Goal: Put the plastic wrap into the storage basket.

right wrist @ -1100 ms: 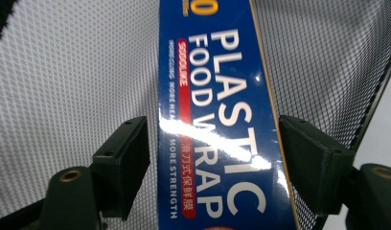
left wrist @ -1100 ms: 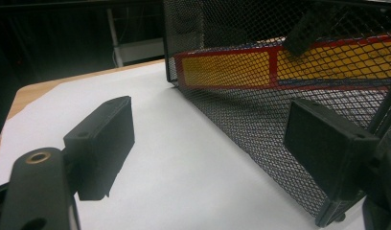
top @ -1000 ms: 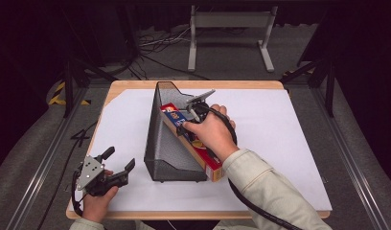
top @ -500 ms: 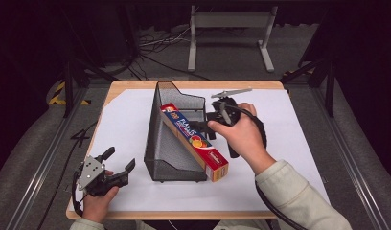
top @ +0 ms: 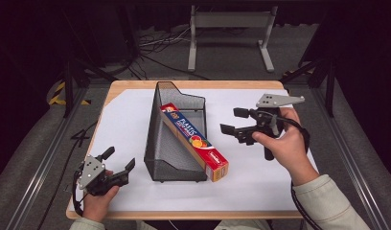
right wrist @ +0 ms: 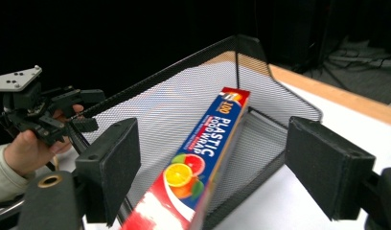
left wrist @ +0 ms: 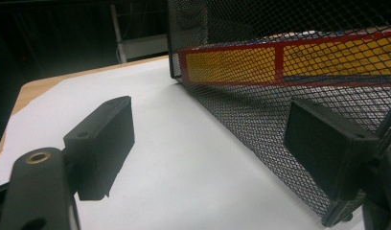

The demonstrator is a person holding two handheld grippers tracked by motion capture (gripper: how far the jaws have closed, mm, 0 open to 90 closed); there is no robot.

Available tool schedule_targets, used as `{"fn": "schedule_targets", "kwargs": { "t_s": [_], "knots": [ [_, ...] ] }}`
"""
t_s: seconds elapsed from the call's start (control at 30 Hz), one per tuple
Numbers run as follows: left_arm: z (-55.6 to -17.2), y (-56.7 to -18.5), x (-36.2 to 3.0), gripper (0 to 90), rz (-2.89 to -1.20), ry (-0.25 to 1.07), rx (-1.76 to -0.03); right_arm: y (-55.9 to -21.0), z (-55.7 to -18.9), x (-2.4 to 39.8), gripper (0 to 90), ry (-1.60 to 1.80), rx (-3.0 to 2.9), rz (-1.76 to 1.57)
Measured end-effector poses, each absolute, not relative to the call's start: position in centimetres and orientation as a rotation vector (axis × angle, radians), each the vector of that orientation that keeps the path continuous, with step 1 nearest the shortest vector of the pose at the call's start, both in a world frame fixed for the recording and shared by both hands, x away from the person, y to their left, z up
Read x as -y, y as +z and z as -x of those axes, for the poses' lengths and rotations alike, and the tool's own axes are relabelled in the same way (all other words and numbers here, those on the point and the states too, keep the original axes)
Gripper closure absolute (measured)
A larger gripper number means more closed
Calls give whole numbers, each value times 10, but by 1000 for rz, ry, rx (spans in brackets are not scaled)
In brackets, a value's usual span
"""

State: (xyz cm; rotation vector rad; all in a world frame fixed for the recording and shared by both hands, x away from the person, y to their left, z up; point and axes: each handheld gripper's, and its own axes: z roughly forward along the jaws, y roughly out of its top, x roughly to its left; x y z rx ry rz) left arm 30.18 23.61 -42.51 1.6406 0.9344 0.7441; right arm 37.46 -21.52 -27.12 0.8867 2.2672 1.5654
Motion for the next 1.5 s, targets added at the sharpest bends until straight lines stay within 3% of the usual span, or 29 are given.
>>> {"fn": "schedule_targets", "kwargs": {
  "t_s": [0.47,0.73,1.5],
  "knots": [
    [-301,-425,-237,188,-1644,753,-956,-285,-346,286,200,1456,-2148,-824],
    [-301,-425,-235,187,-1651,758,-947,-327,-333,329,197,1367,-2089,-892],
    [-301,-426,-237,186,-1648,741,-932,-419,-334,357,204,1283,-2055,-1082]
  ]
}}
